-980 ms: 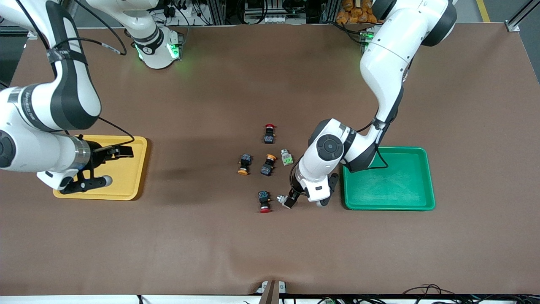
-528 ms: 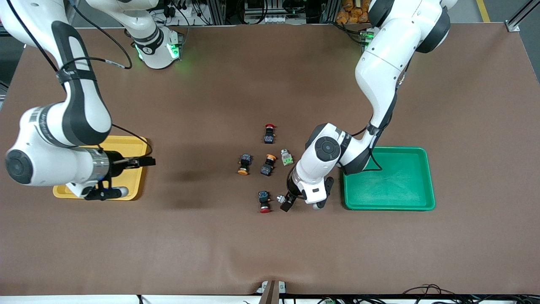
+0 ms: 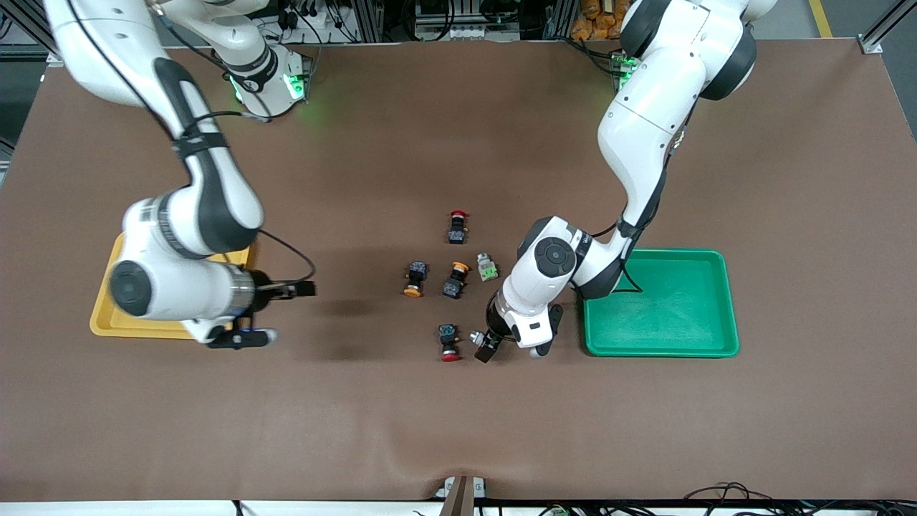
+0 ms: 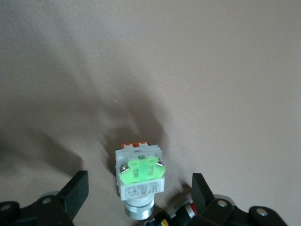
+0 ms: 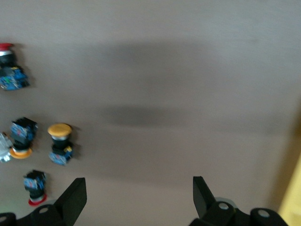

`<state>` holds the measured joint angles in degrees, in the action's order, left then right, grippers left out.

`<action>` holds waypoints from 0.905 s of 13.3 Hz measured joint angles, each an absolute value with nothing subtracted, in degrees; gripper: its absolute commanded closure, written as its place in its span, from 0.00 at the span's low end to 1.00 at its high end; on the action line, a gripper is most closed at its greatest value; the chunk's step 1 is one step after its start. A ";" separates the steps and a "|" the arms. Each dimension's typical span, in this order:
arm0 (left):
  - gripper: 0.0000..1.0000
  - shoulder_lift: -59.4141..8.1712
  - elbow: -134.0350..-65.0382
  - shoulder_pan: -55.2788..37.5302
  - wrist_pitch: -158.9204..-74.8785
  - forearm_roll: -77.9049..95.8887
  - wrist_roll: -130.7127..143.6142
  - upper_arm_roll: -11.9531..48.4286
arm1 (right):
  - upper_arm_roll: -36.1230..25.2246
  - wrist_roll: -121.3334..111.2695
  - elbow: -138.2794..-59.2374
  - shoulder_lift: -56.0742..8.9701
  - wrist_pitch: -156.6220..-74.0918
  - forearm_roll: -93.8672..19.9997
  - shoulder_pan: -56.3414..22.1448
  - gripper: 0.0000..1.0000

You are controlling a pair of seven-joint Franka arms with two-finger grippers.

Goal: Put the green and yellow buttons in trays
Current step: 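Grasp the green switch with the left gripper while the right grasps yellow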

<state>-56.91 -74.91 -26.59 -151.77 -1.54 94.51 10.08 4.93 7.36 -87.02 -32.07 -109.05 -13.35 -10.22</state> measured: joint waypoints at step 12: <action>1.00 -53.09 -75.42 -22.47 -151.94 -1.58 90.32 10.34 | 4.73 18.37 -93.78 -39.83 -130.55 -30.16 -22.20 0.00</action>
